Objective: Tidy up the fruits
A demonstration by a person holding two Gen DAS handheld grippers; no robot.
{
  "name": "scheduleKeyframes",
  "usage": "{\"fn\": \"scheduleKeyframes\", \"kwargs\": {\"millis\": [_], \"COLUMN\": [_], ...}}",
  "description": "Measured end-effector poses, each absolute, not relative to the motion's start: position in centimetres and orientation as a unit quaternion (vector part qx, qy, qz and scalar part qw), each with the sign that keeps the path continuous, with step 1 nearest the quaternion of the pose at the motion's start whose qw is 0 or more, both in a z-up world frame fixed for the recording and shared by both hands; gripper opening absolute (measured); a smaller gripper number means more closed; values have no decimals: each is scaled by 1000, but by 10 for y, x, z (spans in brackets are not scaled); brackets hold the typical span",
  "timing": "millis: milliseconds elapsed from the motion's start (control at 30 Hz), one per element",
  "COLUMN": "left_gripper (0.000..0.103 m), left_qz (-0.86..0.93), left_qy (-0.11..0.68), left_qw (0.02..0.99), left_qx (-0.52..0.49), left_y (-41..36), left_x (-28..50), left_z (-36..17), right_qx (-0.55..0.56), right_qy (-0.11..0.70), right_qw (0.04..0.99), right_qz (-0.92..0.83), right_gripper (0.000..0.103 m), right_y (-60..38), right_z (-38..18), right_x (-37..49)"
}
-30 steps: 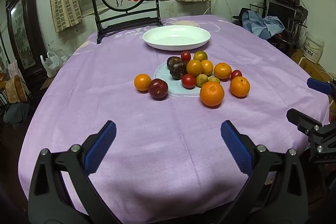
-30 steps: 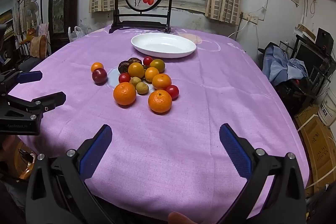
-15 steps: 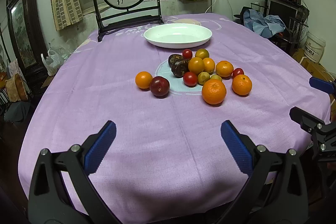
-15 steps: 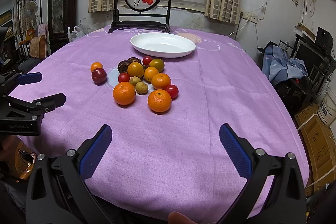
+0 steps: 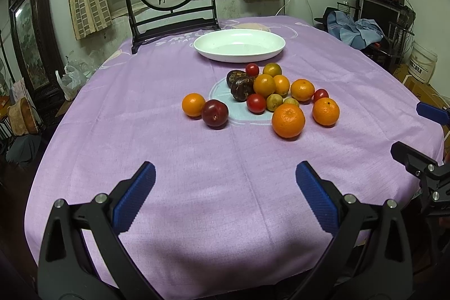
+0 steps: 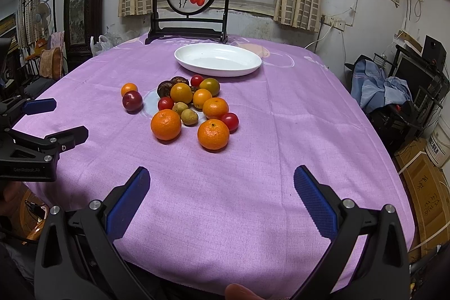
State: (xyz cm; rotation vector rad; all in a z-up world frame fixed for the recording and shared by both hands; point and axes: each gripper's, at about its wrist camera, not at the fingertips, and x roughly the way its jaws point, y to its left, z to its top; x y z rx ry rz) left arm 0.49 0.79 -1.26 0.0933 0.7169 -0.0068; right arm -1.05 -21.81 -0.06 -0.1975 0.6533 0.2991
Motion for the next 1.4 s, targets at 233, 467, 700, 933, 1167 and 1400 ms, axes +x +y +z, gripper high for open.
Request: {"fn": "scheduleKeyframes", "kwargs": {"millis": [233,467,700,933,1167,1400], "left_gripper": [101,101,101,101,101,101], "left_qz": [-2,-2,-2,-1,-1,-2], "left_qy": [351,351,352,352,353,354], "left_qw": [935,935,935,935,935,934], "left_qx": [45,45,45,44,46,47], "left_y": [8,8,8,9,9,8], "left_x": [4,5,5,6,6,5], "left_z": [-13,-12,-13,-13,-15,-18], "right_qx": [-97,-97,-98,-97,-98,-96], "right_qy": [319,318,317,317,317,316], "right_qw": [931,931,931,932,931,930], "right_qz": [147,148,150,150,154,160], "right_gripper": [102,102,102,102,102,102], "right_y": [-215,-215,-216,-216,-212,-208], "right_z": [-1,0,-1,-1,-1,-2], "right_x": [-14,-14,-16,-17,-18,-18]}}
